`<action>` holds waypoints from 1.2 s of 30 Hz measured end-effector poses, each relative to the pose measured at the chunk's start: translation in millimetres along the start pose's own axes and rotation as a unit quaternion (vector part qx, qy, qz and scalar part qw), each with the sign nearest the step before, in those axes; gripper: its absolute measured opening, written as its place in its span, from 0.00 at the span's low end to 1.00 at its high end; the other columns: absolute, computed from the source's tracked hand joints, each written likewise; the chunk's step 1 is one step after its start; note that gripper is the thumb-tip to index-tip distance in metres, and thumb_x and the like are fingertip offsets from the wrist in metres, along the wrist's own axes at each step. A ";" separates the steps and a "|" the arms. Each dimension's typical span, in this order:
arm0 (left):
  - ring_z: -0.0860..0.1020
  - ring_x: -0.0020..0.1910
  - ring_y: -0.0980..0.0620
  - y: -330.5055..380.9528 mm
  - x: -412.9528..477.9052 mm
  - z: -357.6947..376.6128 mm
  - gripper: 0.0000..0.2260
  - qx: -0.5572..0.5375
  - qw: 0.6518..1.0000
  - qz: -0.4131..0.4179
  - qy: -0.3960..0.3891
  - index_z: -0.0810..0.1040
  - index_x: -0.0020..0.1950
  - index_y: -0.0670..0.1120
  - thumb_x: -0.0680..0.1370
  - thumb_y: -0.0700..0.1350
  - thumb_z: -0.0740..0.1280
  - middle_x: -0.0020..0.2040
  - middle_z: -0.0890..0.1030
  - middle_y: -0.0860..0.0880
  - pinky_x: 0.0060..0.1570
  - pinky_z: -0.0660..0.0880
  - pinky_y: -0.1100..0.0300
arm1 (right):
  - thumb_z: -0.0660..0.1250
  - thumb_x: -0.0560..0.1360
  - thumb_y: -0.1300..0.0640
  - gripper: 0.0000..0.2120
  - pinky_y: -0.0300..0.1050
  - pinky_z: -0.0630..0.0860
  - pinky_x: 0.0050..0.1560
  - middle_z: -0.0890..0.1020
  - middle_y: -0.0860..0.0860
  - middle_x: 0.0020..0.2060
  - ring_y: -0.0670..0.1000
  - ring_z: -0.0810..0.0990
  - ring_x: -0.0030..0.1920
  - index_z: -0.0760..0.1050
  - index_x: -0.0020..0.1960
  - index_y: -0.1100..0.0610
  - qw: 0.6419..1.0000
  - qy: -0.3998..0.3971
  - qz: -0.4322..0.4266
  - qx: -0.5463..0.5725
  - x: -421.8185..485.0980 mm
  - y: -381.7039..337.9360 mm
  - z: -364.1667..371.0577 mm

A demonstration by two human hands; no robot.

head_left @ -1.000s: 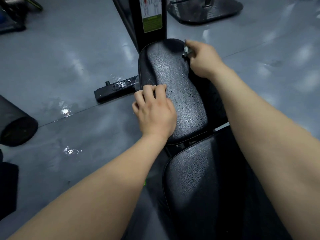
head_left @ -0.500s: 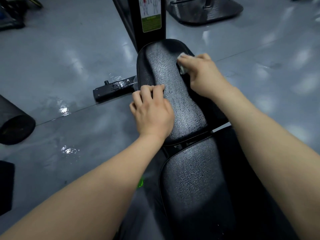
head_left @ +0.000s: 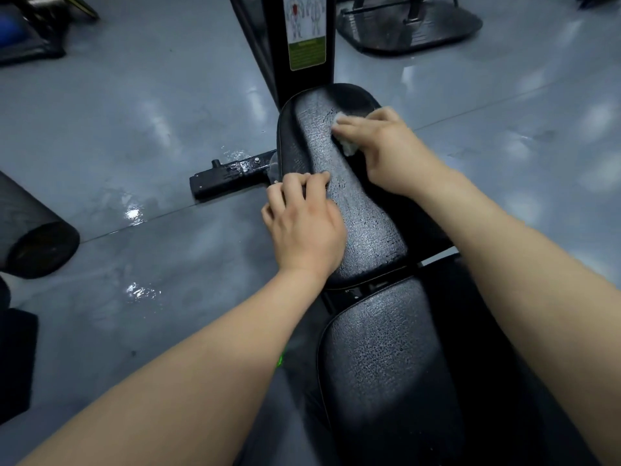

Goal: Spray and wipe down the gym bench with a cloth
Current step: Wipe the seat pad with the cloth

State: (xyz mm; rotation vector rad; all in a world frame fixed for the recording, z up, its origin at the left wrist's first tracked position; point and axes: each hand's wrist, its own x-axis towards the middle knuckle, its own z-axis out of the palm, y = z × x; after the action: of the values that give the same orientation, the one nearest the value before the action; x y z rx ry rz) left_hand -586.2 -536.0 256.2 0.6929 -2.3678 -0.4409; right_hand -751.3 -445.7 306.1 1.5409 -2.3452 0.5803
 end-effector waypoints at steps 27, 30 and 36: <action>0.71 0.60 0.41 -2.1 0.6 -4.2 0.21 -0.026 0.999 -0.018 -0.007 0.80 0.62 0.54 0.75 0.48 0.54 0.59 0.75 0.47 0.57 0.70 0.45 | 0.60 0.76 0.69 0.22 0.48 0.72 0.64 0.81 0.57 0.64 0.63 0.77 0.64 0.77 0.66 0.57 0.965 -0.042 0.258 0.004 -79.1 20.4 -38.7; 0.70 0.61 0.41 -1.5 0.1 -5.3 0.21 -0.026 0.999 -0.021 -0.014 0.79 0.63 0.54 0.75 0.49 0.54 0.60 0.75 0.46 0.58 0.69 0.46 | 0.60 0.75 0.69 0.27 0.51 0.69 0.71 0.76 0.47 0.71 0.62 0.76 0.67 0.76 0.70 0.51 0.960 -0.026 0.279 0.000 -116.3 26.0 -37.4; 0.70 0.61 0.40 -0.2 -0.6 -4.1 0.19 -0.014 0.999 -0.027 -0.020 0.79 0.63 0.54 0.76 0.47 0.56 0.60 0.75 0.46 0.58 0.69 0.45 | 0.55 0.66 0.72 0.23 0.52 0.70 0.62 0.82 0.56 0.57 0.56 0.79 0.55 0.77 0.57 0.62 0.986 0.021 0.165 0.008 -141.3 -37.4 -27.8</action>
State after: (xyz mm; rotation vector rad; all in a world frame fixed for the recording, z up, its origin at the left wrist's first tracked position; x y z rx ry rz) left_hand -583.2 -536.4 258.9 0.7434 -2.3804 -0.5165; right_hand -660.8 -331.6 275.5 1.1390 -2.5860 0.6983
